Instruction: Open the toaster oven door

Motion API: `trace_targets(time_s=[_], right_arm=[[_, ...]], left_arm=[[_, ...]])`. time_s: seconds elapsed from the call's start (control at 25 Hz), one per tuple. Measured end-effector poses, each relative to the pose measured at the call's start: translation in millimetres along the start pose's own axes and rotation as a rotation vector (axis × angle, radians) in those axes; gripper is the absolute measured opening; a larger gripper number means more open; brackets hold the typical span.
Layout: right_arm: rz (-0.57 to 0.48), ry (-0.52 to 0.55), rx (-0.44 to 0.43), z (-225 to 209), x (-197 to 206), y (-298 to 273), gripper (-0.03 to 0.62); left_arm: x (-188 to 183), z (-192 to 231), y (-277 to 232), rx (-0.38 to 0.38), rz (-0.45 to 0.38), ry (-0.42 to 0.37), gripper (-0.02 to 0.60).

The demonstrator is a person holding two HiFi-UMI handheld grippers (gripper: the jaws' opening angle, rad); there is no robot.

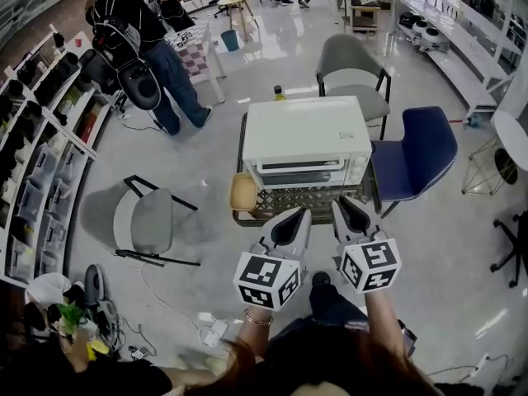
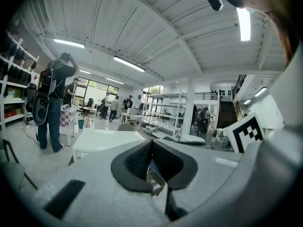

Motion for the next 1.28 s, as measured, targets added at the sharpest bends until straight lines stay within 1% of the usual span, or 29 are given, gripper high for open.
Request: trace_targets(time_s=[0.48, 0.76, 1.04, 1.28], right_arm=[[0.046, -0.034, -0.006, -26, 12, -49, 0.048], [0.101, -0.095, -0.018, -40, 26, -76, 0.067], [0.154, -0.138, 0.004, -51, 39, -103, 0.083], [0.202, -0.214, 0.023, -68, 48, -119, 0.109]], left_arm=[[1, 27, -34, -0.044, 0.012, 0.012, 0.014], [2, 39, -54, -0.047, 0.018, 0.019, 0.014], [1, 55, -71, -0.04, 0.036, 0.026, 0.014], [-1, 62, -87, -0.039, 0.052, 0.036, 0.014]])
Point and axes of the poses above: the fingertips, and each gripper's own axes: y backward along the fingers, z to its left, x out of its underside, the point moved 5 cm from there along y, backward along the fingers, and after that the axes turned 12 degrees about x, right-handed, at the moved point
